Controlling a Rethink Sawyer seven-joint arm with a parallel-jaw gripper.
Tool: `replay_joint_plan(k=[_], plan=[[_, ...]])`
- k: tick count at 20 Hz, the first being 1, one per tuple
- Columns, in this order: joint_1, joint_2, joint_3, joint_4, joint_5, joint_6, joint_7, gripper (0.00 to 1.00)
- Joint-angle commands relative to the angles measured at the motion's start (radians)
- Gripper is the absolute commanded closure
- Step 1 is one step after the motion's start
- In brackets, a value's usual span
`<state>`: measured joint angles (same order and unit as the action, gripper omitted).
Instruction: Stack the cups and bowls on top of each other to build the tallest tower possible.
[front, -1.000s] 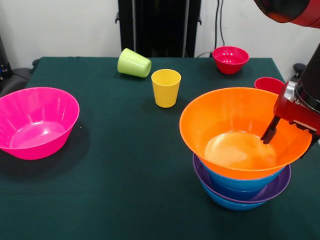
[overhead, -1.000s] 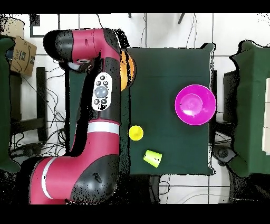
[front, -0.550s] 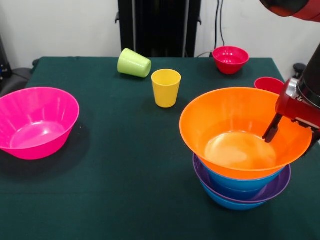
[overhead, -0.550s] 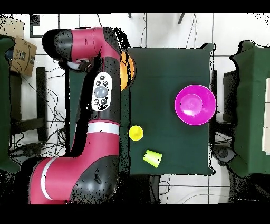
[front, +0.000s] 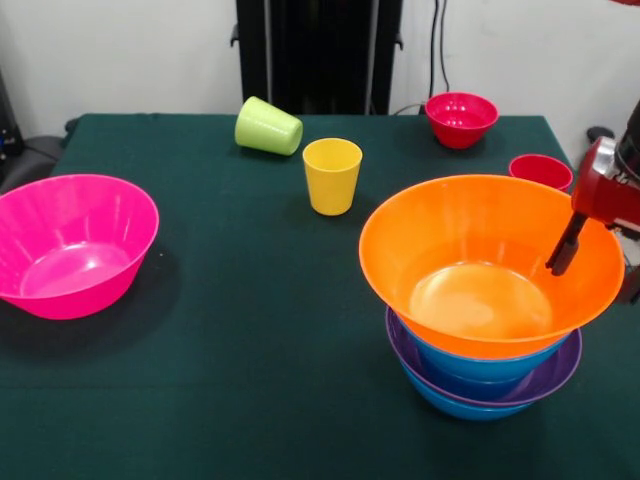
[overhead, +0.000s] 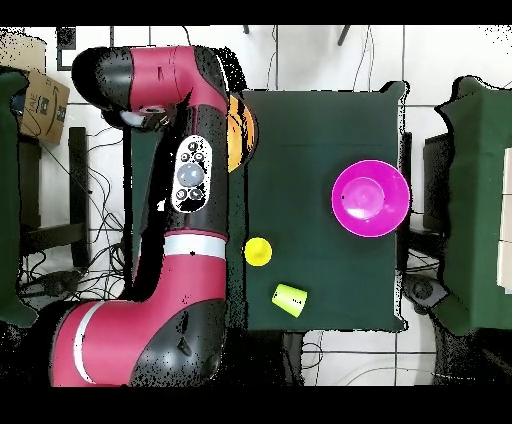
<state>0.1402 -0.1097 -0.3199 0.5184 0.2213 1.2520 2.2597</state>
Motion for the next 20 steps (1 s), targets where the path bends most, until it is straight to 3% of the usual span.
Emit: replay_joint_plan(k=[1,15,20], plan=[[-0.01,0.0,0.062,0.013,0.02,-0.002,0.16,0.0],[-0.011,-0.039,0.06,0.026,0.06,0.013,0.136,0.0],[-0.014,-0.094,0.058,0.072,0.065,0.035,0.113,0.0]])
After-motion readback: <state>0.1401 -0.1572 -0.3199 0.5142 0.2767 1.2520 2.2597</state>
